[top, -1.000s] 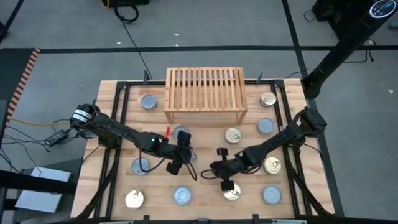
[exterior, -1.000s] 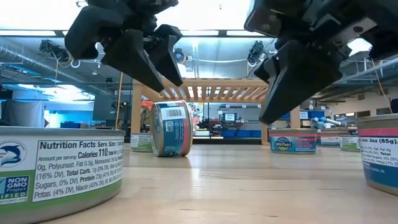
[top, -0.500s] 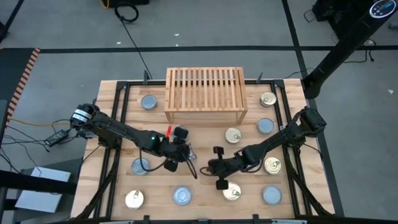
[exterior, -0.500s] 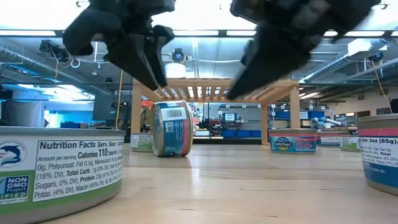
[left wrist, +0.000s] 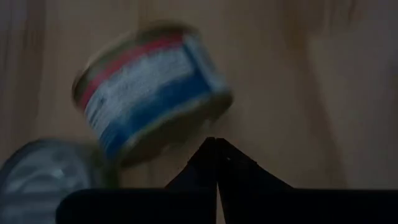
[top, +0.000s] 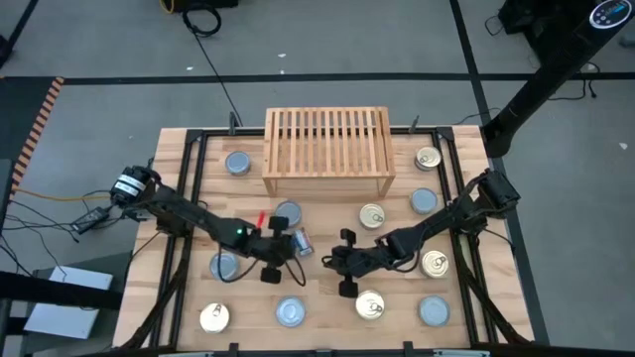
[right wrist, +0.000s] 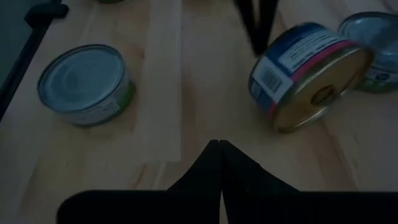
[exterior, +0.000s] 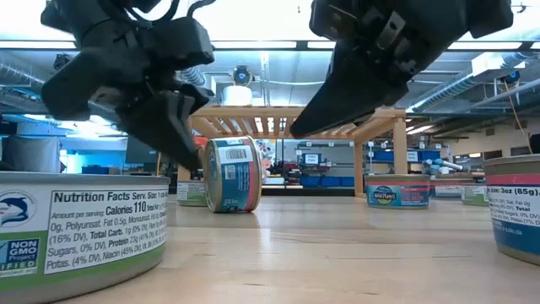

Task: Stack canned seafood by type on shelf
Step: Put the blue pink tuna can on the shelf

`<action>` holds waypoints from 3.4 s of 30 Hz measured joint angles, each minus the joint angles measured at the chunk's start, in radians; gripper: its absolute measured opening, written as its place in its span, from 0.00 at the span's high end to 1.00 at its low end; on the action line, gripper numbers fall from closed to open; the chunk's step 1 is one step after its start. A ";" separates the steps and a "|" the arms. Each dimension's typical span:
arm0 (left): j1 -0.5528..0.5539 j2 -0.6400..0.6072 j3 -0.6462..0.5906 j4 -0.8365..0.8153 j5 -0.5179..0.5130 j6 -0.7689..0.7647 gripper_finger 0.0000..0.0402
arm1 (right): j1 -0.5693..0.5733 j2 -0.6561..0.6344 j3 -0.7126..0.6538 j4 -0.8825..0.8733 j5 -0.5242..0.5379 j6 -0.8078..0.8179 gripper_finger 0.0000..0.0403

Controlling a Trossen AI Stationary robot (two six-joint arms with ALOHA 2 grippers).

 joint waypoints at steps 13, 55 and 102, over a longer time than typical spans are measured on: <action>-0.001 0.106 -0.070 0.424 -0.022 -0.002 0.99 | -0.012 0.000 0.000 -0.002 0.000 0.001 0.97; 0.145 0.095 0.347 -0.268 0.110 0.251 0.16 | -0.007 0.000 0.001 -0.061 -0.023 -0.008 0.93; 0.066 0.178 0.734 -0.836 -0.410 0.310 0.52 | 0.007 0.000 0.001 -0.075 -0.026 -0.026 0.95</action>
